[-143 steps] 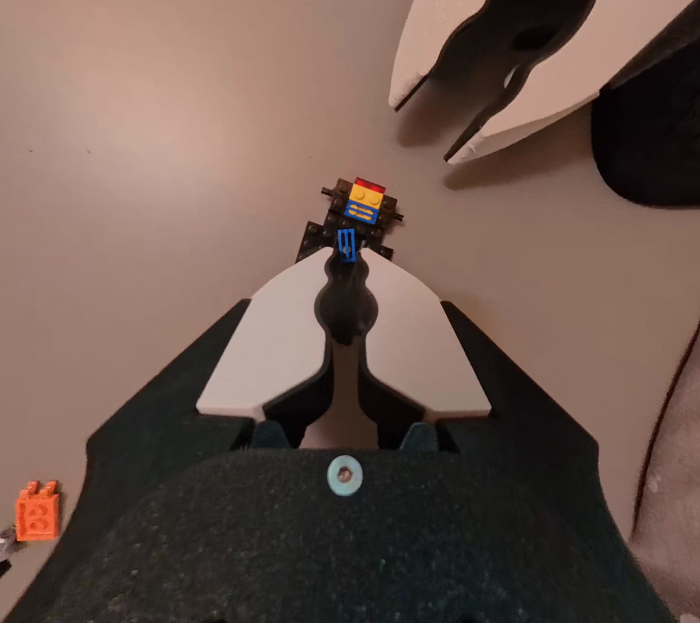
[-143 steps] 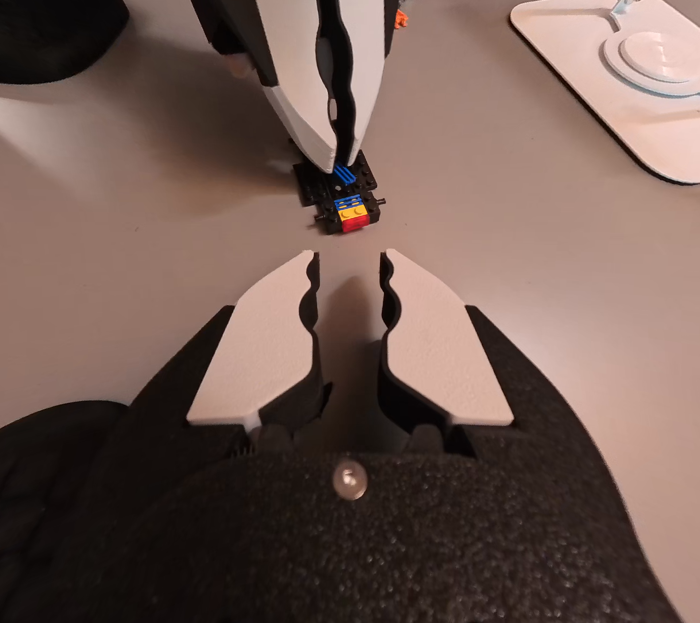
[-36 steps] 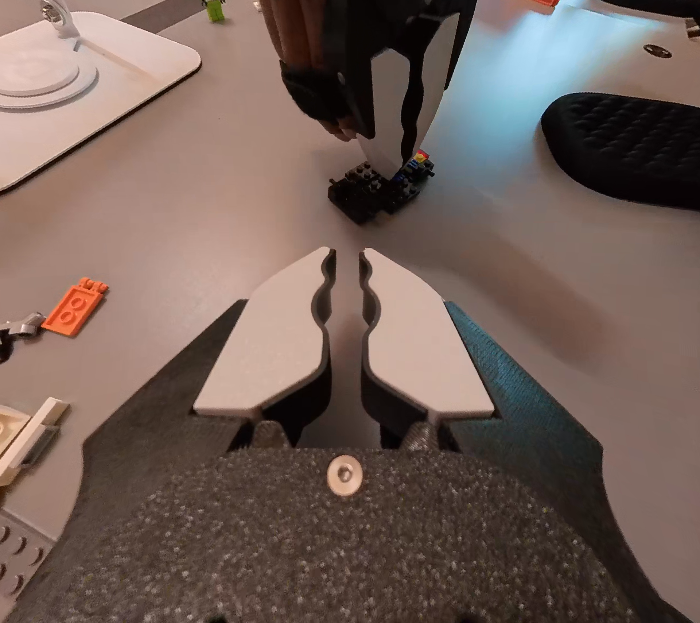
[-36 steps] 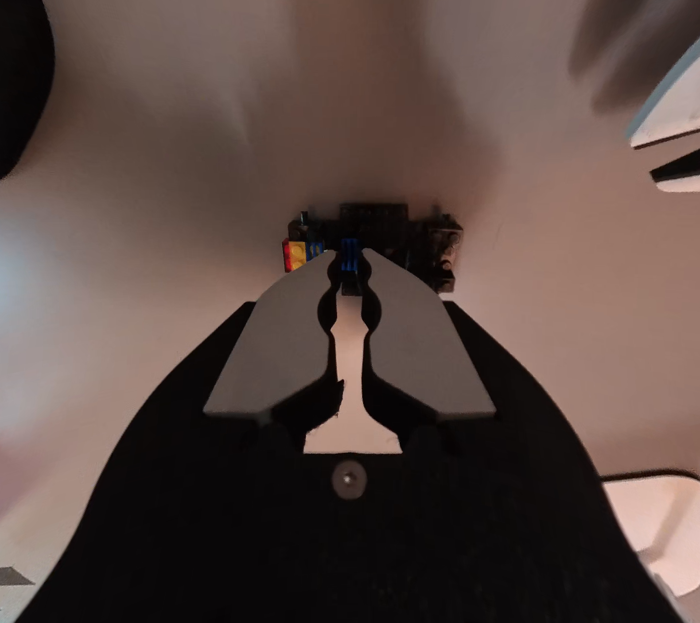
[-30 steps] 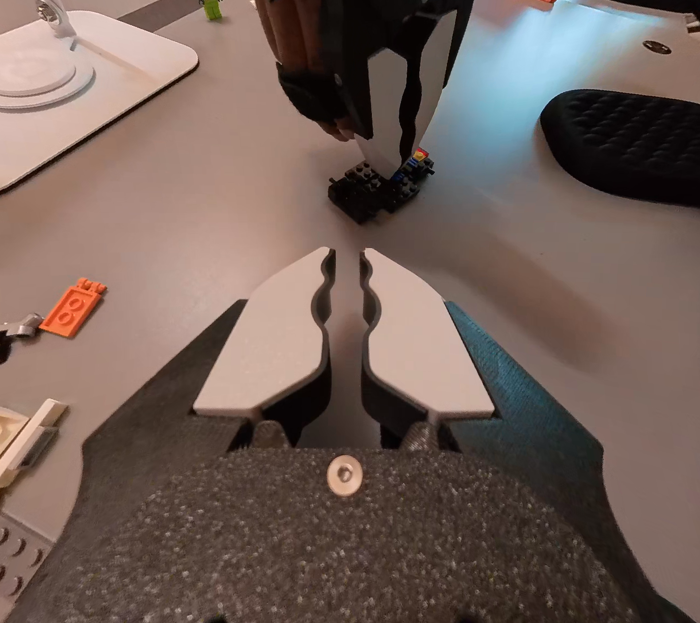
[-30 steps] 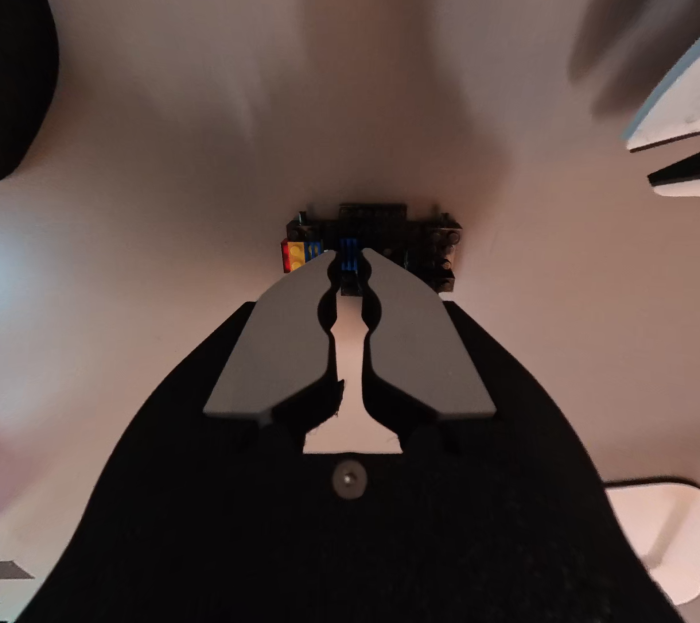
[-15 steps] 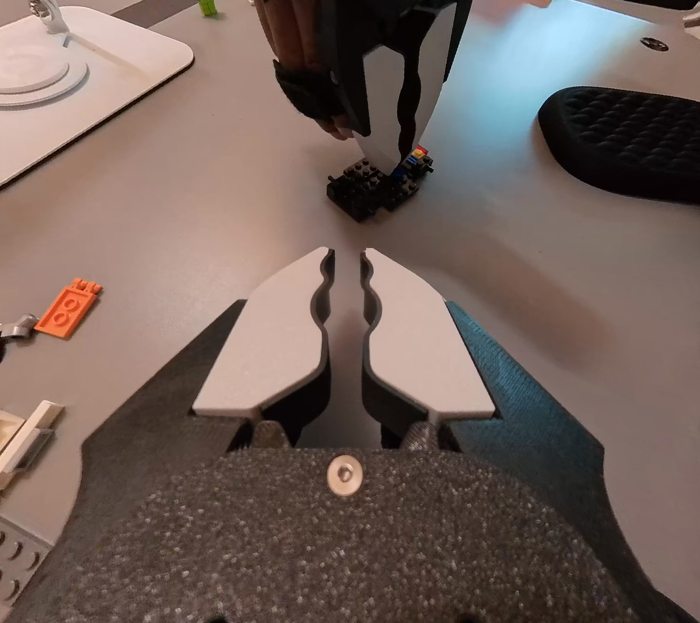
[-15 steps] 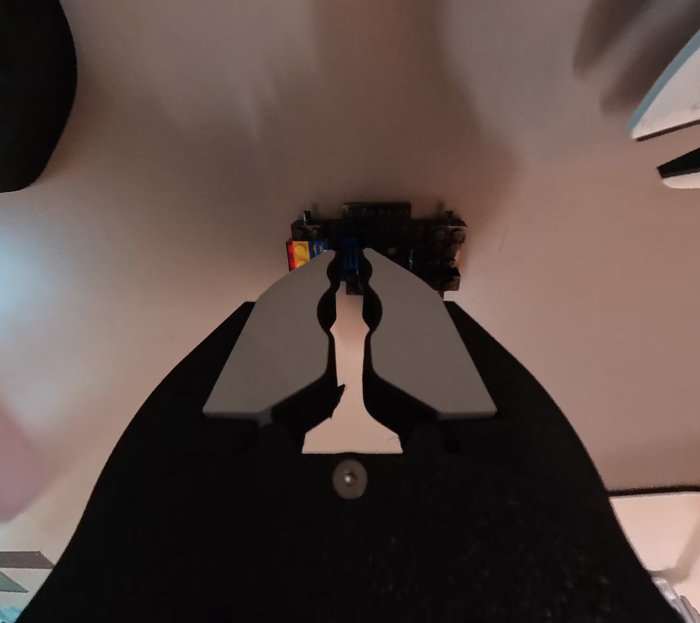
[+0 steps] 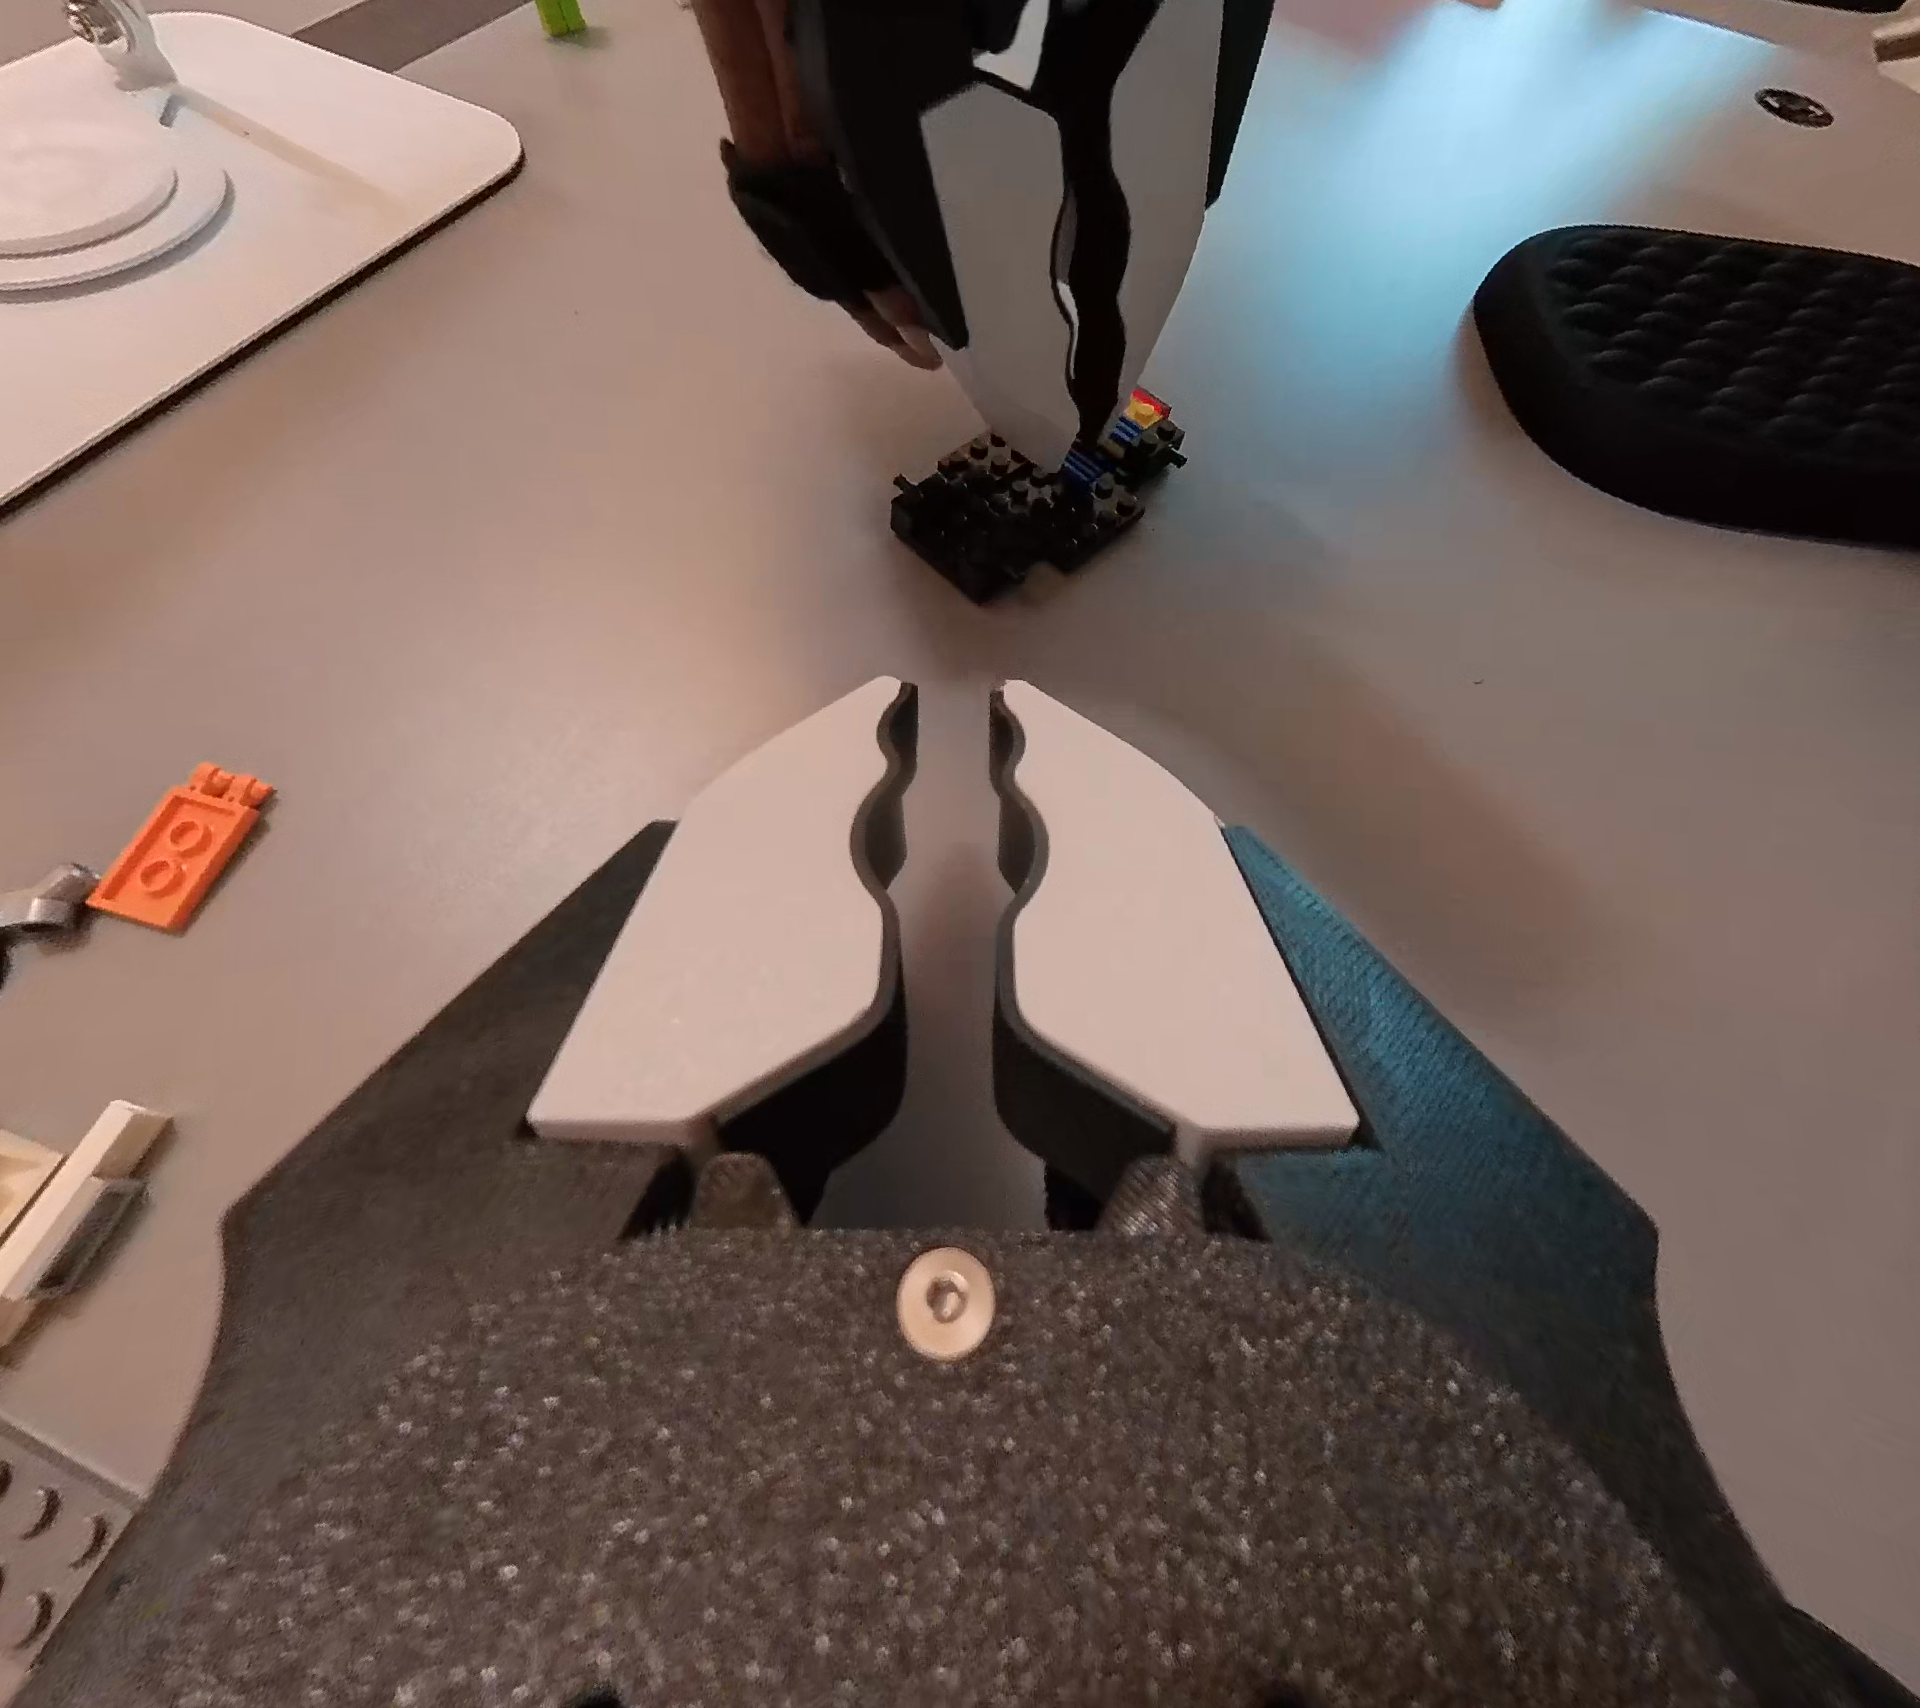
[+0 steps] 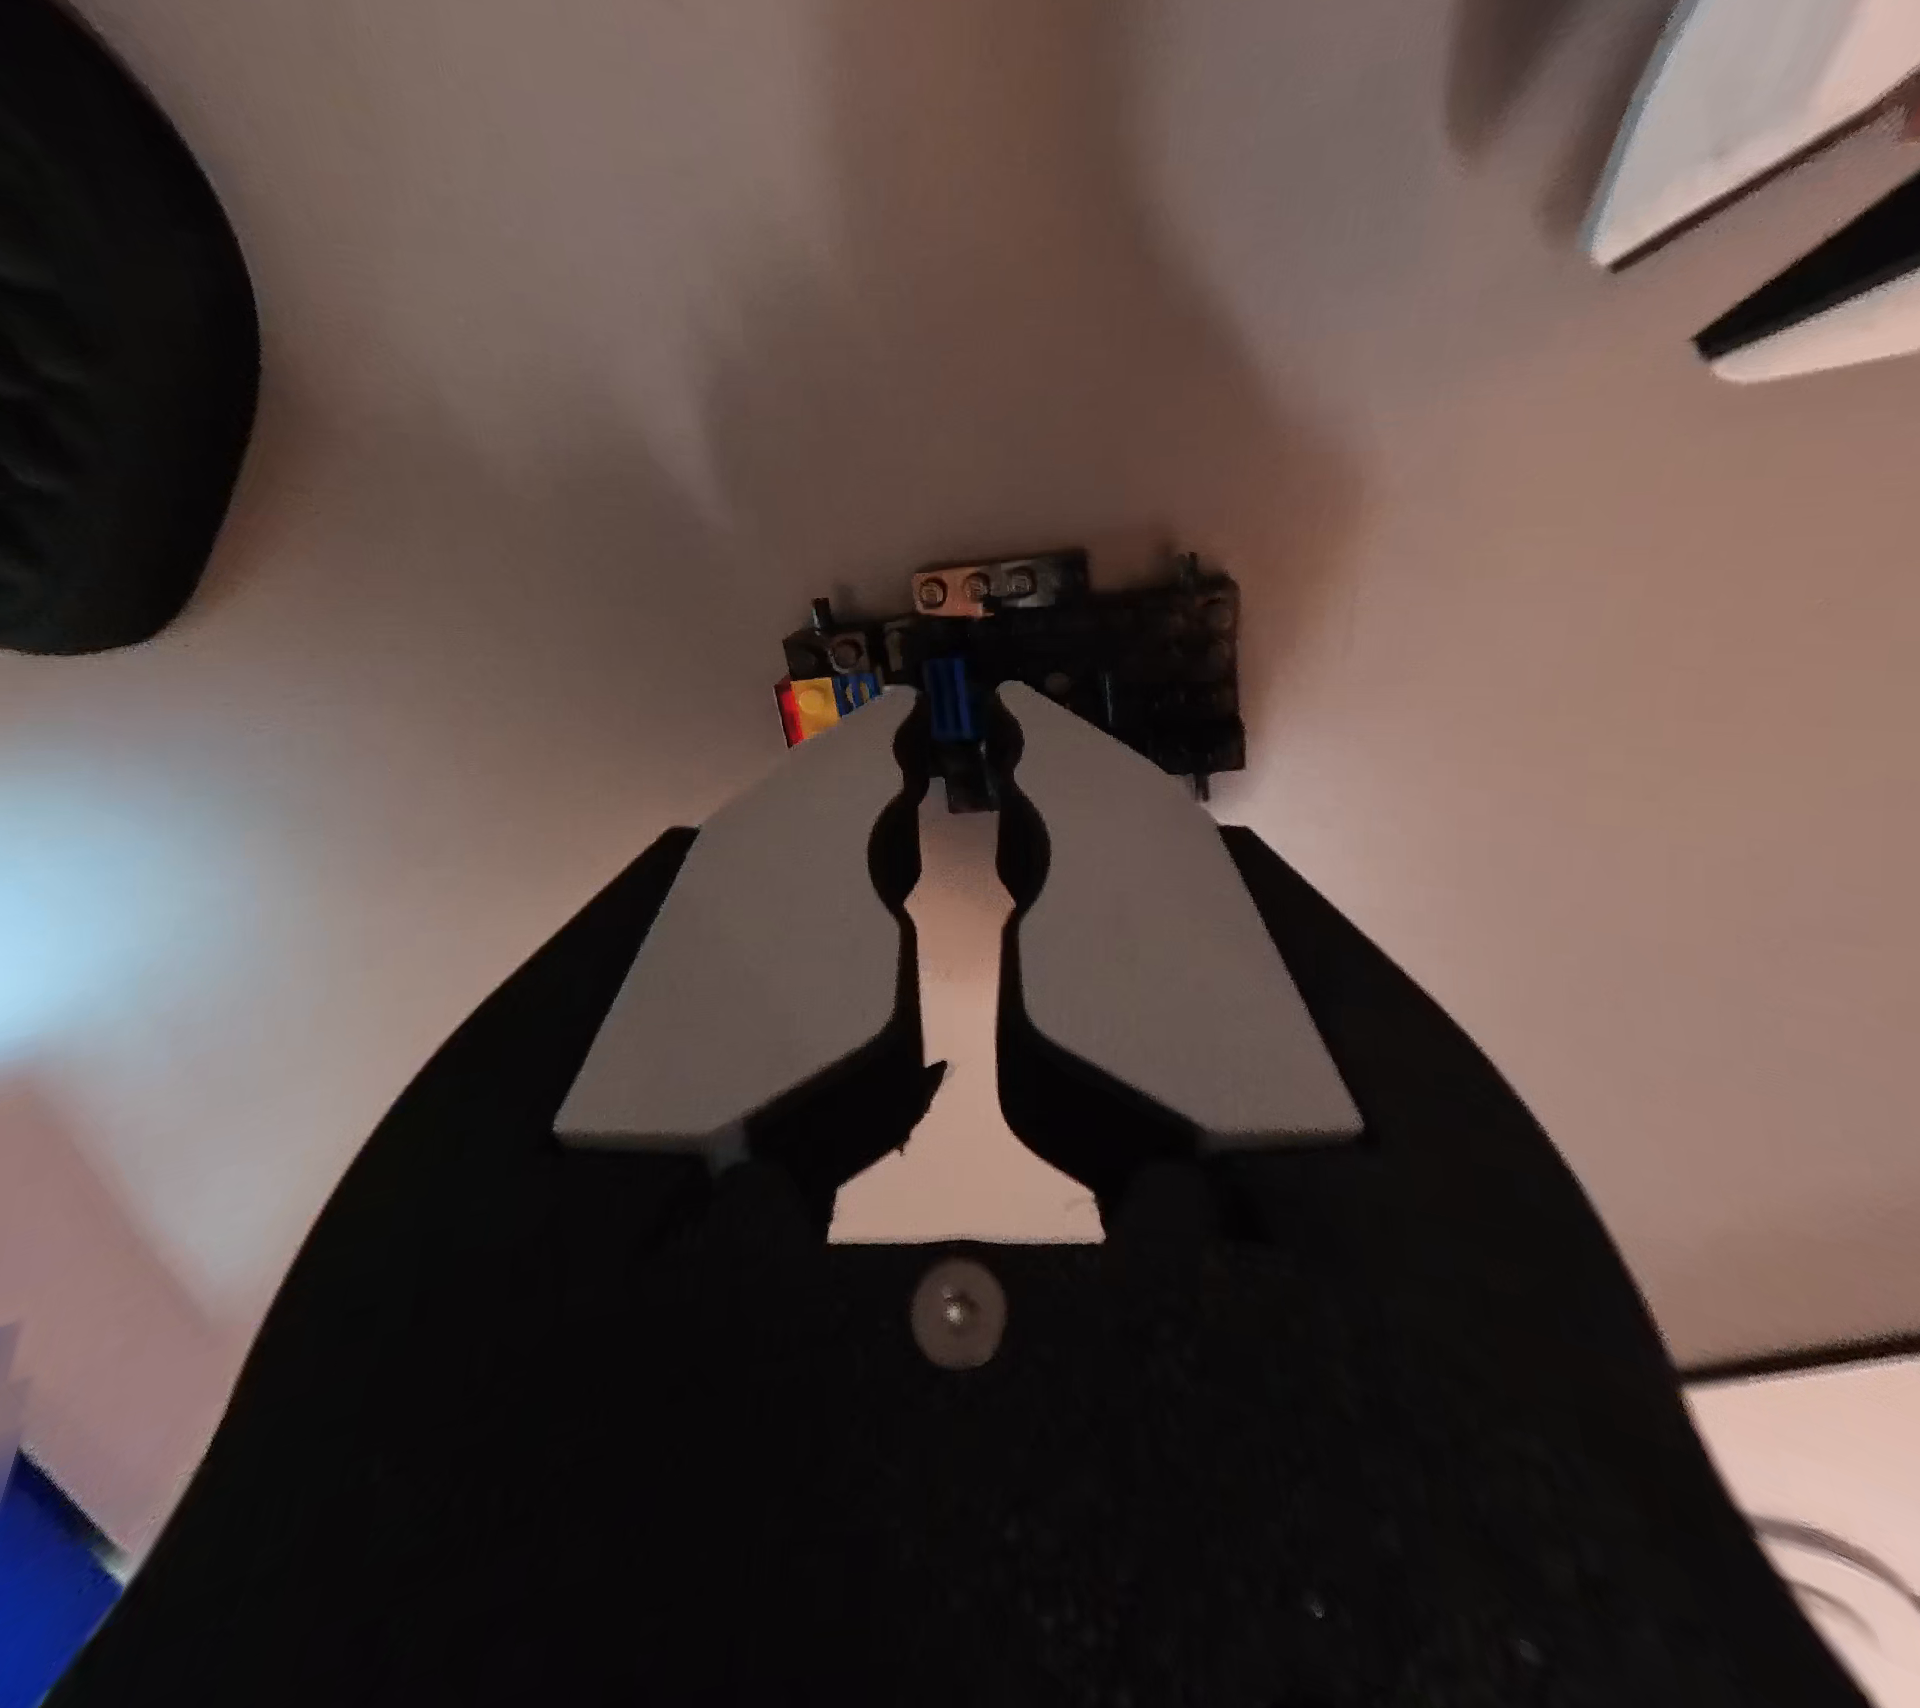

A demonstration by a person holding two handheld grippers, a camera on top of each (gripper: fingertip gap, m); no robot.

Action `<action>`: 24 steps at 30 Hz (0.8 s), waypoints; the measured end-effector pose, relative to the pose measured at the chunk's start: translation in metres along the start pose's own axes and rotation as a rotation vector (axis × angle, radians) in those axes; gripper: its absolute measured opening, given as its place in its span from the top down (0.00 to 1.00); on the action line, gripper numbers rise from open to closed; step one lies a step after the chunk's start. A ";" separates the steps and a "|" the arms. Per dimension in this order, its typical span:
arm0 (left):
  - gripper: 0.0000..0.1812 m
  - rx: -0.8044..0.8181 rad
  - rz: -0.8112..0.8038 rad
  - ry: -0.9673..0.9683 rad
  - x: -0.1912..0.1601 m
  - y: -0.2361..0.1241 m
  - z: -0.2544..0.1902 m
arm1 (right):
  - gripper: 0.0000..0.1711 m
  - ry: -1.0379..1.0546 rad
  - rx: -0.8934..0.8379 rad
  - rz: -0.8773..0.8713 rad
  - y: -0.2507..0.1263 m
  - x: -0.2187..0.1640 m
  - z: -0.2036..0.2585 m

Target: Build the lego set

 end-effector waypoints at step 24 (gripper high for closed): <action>0.92 -0.014 0.016 0.024 0.007 0.010 -0.003 | 0.70 1.301 -0.613 -0.133 0.004 -0.006 0.070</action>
Point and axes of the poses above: each gripper's, where its closed fingertips meet, y out along the fingers, x out of its top, z = x × y across the jaws, the point moved 7 cm from there along -y, back along the fingers, and after that the axes turned 15 degrees about -x, right-handed, at the moved point
